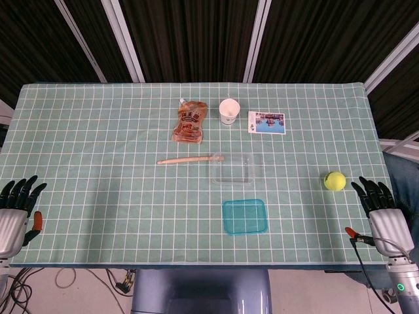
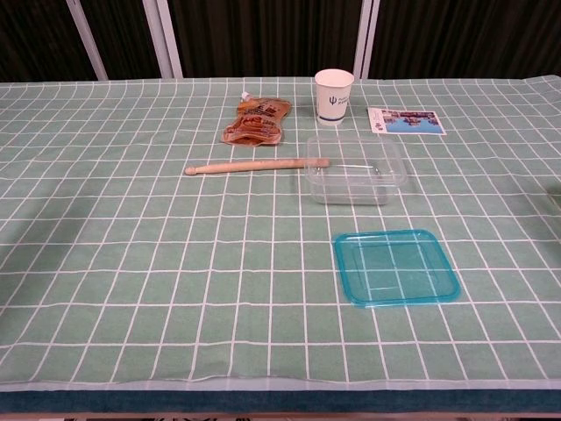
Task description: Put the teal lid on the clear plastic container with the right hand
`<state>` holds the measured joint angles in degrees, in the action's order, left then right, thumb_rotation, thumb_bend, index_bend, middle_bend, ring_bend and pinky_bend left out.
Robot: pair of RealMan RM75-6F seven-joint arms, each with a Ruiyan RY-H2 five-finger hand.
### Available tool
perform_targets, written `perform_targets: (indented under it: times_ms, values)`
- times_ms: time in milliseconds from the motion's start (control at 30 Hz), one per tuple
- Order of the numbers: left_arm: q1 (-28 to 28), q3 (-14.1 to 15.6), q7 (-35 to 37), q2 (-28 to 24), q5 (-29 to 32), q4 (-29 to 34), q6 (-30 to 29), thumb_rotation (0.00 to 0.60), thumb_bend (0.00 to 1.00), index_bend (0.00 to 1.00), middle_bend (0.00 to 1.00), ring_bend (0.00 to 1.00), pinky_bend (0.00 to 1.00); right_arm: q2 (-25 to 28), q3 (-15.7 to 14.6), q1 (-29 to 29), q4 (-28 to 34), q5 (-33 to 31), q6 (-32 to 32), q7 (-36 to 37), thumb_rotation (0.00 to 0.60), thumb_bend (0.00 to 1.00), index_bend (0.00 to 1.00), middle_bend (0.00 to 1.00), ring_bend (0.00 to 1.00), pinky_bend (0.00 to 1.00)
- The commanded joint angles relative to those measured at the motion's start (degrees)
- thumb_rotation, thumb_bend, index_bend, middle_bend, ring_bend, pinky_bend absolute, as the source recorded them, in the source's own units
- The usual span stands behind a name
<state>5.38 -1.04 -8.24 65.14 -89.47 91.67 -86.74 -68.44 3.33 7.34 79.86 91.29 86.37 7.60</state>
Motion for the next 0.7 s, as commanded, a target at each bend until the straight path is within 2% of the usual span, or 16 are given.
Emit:
perform_targets:
  times_ms: [33,200,500,700]
  values:
    - [0.0,0.0,0.1,0.0,0.1,0.0,0.1,0.6,0.66,0.11,0.0,0.0,0.0,0.1,0.0,-0.2,0.5,-0.1,0.3,0.3,0.6,0.13,0.0,0.01,0.0,0.0]
    - [0.0,-0.1,0.2,0.0,0.2,0.0,0.1,0.6,0.66,0.11,0.0,0.0,0.0,0.8,-0.4,-0.5,2.3,0.3,0.9,4.6,0.6,0.13,0.0,0.01,0.0,0.0]
    - [0.0,-0.1,0.1,0.0,0.4,0.1,0.3,0.6,0.66,0.11,0.0,0.0,0.0,2.5,-1.2,-0.7,4.4,0.1,-0.2,7.3,0.6,0.13,0.0,0.01,0.0,0.0]
    - [0.0,-0.4,0.6,-0.1,1.0,0.6,0.3,0.6,0.66,0.11,0.0,0.0,0.0,5.6,-4.5,0.5,5.5,6.3,-0.9,13.8,0.6,0.13,0.0,0.01,0.0,0.0]
